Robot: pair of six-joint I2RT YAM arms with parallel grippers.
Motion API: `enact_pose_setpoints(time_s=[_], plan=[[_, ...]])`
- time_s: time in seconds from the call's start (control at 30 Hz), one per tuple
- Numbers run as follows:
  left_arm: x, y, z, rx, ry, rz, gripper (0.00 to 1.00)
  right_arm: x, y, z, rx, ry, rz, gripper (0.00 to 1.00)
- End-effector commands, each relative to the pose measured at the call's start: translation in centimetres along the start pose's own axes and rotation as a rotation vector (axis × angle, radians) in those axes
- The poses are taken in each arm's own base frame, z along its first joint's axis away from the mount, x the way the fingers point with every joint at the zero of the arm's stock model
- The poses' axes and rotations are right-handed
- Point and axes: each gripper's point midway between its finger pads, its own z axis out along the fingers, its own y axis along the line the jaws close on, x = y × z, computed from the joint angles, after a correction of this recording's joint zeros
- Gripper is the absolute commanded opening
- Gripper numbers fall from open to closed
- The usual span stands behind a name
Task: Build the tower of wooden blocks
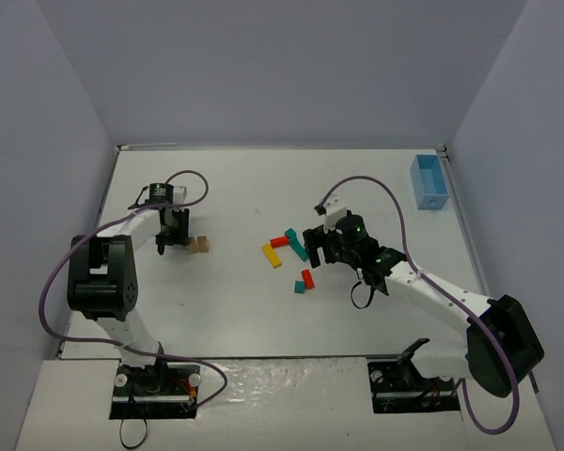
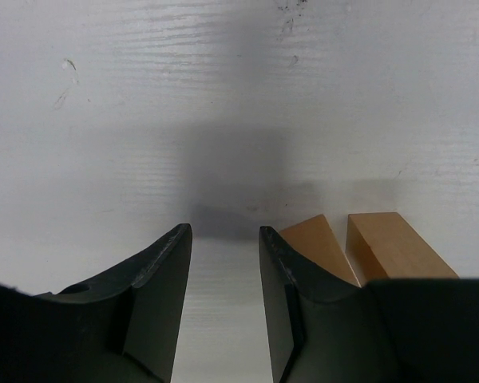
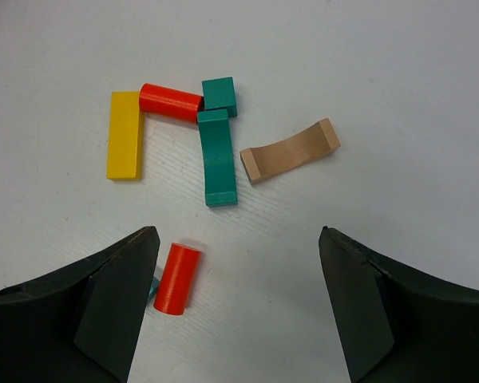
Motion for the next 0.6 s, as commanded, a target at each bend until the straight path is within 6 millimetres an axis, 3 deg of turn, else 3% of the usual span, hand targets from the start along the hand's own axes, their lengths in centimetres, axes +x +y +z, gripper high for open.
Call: enact_pose_setpoints(time_s=[0.0,0.57], plan=[[-4.1,0.3,-1.3,0.002,-0.123,0.05,0.36,-1.9,0.1,0.4,-0.013,-0.072,0.01,0.79],[-5.2,-1.0,-0.5,0.073,-0.14,0.059,0.37,-1.6,0.2,0.7,-0.018,-0.06,0.007,0.79]])
